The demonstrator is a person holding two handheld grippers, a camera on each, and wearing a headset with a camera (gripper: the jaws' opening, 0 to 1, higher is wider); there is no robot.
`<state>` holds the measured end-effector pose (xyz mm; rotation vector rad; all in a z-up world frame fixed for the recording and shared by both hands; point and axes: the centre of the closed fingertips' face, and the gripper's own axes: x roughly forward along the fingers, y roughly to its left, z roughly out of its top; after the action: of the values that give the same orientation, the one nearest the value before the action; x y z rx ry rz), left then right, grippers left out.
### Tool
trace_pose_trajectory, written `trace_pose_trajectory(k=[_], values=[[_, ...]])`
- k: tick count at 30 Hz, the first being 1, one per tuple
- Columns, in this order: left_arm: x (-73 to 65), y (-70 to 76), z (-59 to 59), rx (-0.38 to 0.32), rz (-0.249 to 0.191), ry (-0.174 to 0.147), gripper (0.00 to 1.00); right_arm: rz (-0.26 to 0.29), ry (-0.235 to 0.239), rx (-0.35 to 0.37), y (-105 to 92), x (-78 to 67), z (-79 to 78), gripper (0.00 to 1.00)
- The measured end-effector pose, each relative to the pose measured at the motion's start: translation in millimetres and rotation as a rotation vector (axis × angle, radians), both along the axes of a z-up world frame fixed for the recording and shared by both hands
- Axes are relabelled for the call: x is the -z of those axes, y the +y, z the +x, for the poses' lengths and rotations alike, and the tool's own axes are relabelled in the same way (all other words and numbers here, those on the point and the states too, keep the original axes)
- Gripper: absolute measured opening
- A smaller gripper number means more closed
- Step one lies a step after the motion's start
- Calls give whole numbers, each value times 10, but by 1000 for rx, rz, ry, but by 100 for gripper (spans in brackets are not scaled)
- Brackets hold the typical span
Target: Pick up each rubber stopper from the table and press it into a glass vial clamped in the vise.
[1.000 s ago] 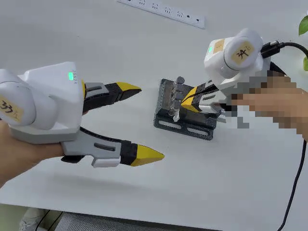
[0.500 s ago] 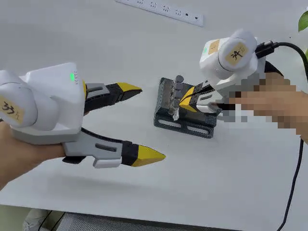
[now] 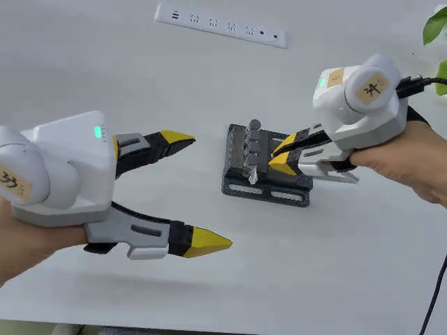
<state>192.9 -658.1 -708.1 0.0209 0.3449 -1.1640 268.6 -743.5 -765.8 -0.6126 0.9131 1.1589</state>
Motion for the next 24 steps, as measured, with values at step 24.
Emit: trace_pose_trajectory(k=[24], values=[[131, 145, 57, 2, 134, -43, 99, 290, -78, 211, -748, -243, -332, 47]])
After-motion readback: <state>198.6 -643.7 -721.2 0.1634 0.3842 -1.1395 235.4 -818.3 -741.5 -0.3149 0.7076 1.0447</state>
